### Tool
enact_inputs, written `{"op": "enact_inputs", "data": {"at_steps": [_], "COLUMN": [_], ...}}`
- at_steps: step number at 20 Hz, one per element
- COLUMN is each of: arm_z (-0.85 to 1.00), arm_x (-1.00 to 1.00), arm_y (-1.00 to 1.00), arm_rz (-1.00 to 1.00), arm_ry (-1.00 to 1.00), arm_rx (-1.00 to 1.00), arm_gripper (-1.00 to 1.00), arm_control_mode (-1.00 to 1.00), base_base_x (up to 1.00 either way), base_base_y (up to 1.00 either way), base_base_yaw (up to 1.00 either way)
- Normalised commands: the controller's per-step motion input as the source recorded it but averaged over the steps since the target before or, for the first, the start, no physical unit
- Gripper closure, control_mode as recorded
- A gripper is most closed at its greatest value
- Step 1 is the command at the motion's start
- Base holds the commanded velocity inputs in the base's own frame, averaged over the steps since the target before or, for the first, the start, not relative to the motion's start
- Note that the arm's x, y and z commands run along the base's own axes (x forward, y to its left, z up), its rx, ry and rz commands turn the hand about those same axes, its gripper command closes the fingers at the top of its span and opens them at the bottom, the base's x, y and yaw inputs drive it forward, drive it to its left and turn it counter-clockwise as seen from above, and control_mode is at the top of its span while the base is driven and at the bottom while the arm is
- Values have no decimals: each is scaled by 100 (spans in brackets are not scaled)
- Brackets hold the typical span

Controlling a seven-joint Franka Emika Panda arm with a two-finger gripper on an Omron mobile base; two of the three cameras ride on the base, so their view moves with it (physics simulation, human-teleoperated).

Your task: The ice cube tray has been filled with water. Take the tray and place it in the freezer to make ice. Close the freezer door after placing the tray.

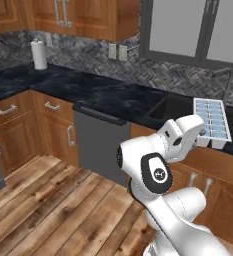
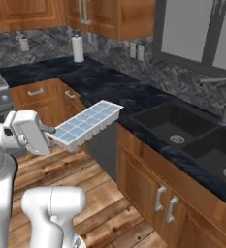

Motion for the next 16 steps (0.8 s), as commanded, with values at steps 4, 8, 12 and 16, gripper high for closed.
{"op": "enact_inputs", "data": {"at_steps": [4, 8, 12, 16], "arm_z": [0, 0, 0, 0], "arm_x": [0, 0, 0, 0], "arm_y": [0, 0, 0, 0], "arm_rz": [0, 0, 0, 0], "arm_ry": [0, 0, 0, 0], "arm_rx": [0, 0, 0, 0], "arm_gripper": [100, 100, 100, 100], "arm_control_mode": [100, 100, 100, 100], "base_base_x": [-16, 0, 0, 0], "base_base_y": [35, 49, 40, 25], "base_base_yaw": [59, 57, 59, 62]}}
